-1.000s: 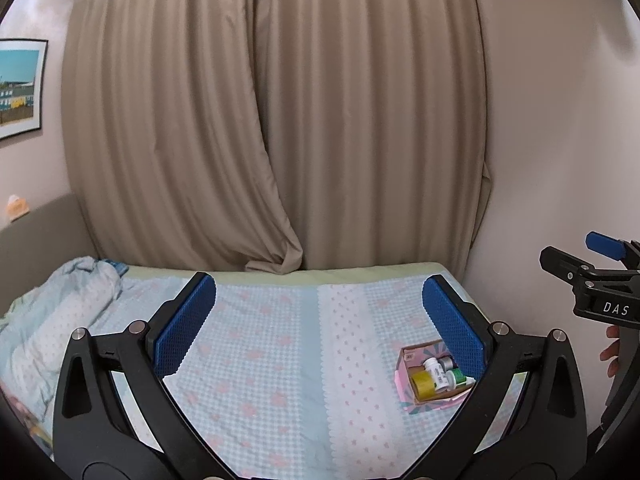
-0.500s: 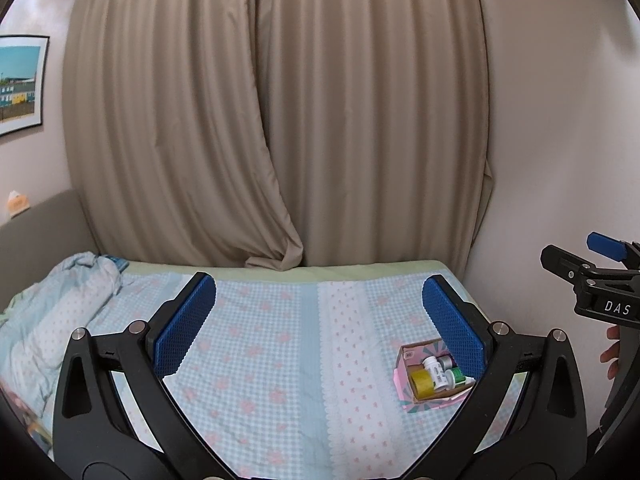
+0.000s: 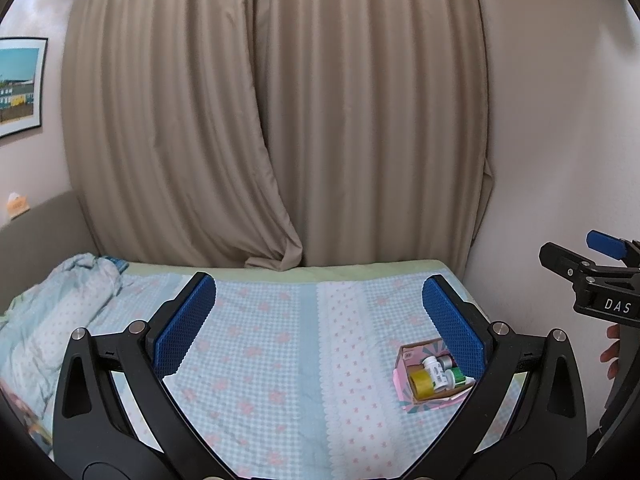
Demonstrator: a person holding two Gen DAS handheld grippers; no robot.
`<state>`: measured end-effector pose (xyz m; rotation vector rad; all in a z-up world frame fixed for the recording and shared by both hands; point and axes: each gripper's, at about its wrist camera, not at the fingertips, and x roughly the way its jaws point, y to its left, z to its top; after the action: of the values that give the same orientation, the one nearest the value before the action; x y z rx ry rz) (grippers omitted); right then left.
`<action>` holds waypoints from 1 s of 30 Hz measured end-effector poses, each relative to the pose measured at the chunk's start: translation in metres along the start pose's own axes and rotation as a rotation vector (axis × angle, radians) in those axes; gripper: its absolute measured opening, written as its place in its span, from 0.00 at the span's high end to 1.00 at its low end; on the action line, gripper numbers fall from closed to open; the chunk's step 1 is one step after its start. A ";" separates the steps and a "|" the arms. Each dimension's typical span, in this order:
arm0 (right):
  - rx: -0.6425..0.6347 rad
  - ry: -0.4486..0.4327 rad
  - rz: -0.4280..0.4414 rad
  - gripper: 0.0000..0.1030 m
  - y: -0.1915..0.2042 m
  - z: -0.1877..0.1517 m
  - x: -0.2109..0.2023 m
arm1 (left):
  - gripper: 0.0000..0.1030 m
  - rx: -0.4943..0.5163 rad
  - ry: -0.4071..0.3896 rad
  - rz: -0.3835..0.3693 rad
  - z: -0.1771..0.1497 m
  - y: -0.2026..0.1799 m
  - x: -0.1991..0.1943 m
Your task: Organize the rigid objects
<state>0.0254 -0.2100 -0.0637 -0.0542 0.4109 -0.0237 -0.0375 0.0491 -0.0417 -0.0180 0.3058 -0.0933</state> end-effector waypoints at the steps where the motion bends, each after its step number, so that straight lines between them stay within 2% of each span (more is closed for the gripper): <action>1: 0.000 -0.001 0.000 0.00 0.000 0.000 0.000 | 0.00 -0.001 -0.001 0.001 0.001 0.000 0.000; 20: 0.004 -0.009 -0.002 0.00 0.006 0.002 0.010 | 0.00 0.008 -0.017 -0.002 0.000 0.001 0.003; 24: 0.003 -0.010 -0.003 0.00 0.005 0.002 0.009 | 0.00 0.023 -0.042 0.025 -0.001 0.000 0.002; 30: 0.003 -0.011 -0.008 0.00 0.007 0.003 0.015 | 0.00 0.007 -0.070 0.016 0.001 0.004 0.001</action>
<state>0.0409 -0.2029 -0.0673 -0.0528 0.3997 -0.0317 -0.0356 0.0526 -0.0411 -0.0119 0.2352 -0.0776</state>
